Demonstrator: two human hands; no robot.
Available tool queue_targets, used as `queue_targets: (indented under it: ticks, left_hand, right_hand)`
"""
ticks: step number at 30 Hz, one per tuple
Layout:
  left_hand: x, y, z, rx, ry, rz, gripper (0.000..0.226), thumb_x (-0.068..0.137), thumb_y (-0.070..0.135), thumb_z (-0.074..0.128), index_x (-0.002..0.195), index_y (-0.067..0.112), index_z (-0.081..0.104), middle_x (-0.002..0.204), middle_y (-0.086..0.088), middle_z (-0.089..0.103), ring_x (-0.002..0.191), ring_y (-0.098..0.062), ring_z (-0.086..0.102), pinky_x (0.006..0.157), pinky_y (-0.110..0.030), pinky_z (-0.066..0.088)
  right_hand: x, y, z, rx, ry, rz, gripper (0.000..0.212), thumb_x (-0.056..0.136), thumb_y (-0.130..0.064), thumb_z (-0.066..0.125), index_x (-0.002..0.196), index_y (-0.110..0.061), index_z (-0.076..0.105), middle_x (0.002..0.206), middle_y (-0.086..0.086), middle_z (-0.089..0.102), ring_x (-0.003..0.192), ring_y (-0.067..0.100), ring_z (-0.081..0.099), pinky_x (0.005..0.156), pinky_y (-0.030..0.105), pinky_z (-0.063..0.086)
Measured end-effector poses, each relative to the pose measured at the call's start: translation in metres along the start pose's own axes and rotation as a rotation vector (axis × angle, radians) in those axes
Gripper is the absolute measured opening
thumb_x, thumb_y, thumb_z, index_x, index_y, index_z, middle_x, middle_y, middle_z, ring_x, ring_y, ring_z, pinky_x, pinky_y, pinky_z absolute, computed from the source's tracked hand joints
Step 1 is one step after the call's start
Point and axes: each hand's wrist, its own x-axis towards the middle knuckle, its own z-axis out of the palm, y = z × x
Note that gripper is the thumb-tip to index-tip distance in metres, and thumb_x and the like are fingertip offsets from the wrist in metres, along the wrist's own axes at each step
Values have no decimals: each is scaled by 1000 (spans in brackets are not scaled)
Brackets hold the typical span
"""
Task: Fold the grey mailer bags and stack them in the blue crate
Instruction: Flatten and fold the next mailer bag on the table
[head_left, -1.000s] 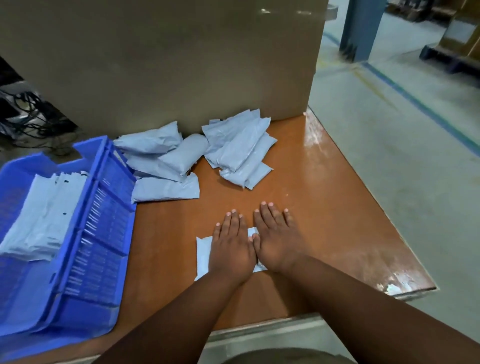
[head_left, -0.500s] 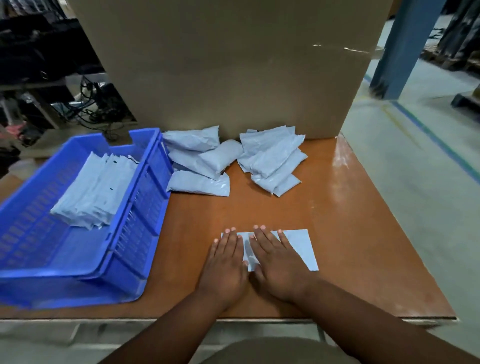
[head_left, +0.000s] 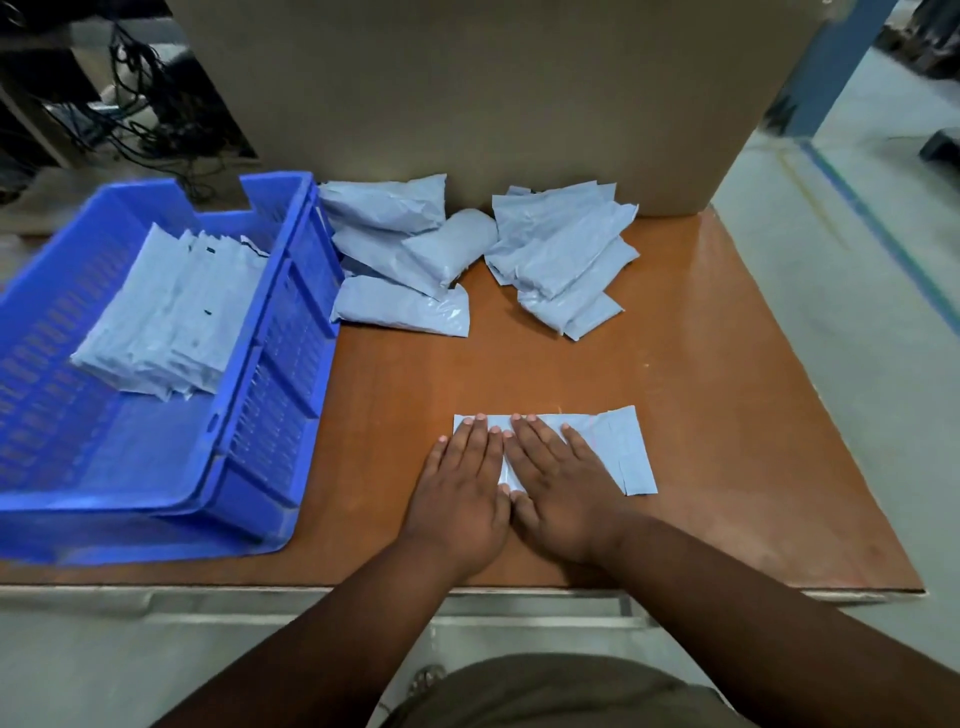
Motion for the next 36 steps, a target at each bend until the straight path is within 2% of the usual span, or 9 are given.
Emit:
queue_targets:
  ticks: [4,7,12,16,19,23,27,34,36]
  left_hand:
    - [-2,0,-5,12,-23,-5,74,102,48,15,170,18,13,178,-6,4,164,-22,1,132,-47,7]
    - [-2,0,-10,6,-50,13,75,101,57,7,170,28,2,178,-4,-10,164,-25,-9,132,-47,-2]
    - [10,22,-18,7,-38,60,78,101,73,15,167,41,-10,175,3,-22,162,-24,-19,131,-51,-5]
    - [27,51,-15,39,-72,156,78,102,66,17,170,32,-3,176,3,-19,162,-22,-19,131,-55,-4]
    - [30,58,-8,81,-68,153,78,102,62,10,170,26,0,178,0,-12,163,-23,-15,130,-56,-4]
    - [32,55,-2,85,-61,168,80,102,60,8,170,19,-2,177,-5,-12,163,-23,-16,131,-55,0]
    - [33,54,3,52,-56,188,82,102,58,12,170,12,-1,177,-9,-13,163,-21,-17,132,-48,1]
    - [31,50,7,11,-55,163,80,105,56,19,170,13,0,177,-7,-15,162,-19,-17,132,-48,6]
    - [26,48,5,2,-56,149,78,107,58,17,170,16,-2,176,-3,-17,162,-16,-20,132,-48,4]
  right_hand:
    - [-3,4,-7,21,-1,-18,72,107,-57,24,169,-22,20,177,3,10,164,20,3,130,55,11]
    - [-16,13,-11,-5,5,15,73,105,-64,28,169,-30,20,178,4,8,164,24,1,128,63,5]
    - [-45,39,-31,-76,58,115,81,101,-77,24,169,-34,12,178,5,-4,164,27,-8,127,66,0]
    - [-57,51,-21,-66,4,113,81,102,-69,23,170,-28,6,177,4,-7,162,26,-15,128,60,2]
    - [-58,53,-16,-29,4,107,79,102,-70,6,169,-28,-2,176,3,-11,161,24,-20,128,56,-2]
    - [-55,55,-10,-23,4,109,83,102,-66,20,170,-20,4,176,8,-7,162,25,-17,131,55,1]
    - [-55,57,-7,-29,0,111,88,102,-68,19,169,-13,3,176,9,-8,162,22,-16,131,51,3]
    - [-57,55,-15,-9,-7,107,91,100,-70,17,169,-13,3,176,8,-8,162,20,-16,131,50,3]
    - [-57,55,-18,-17,-27,93,92,99,-75,7,169,-14,0,176,6,-11,161,20,-18,131,50,0]
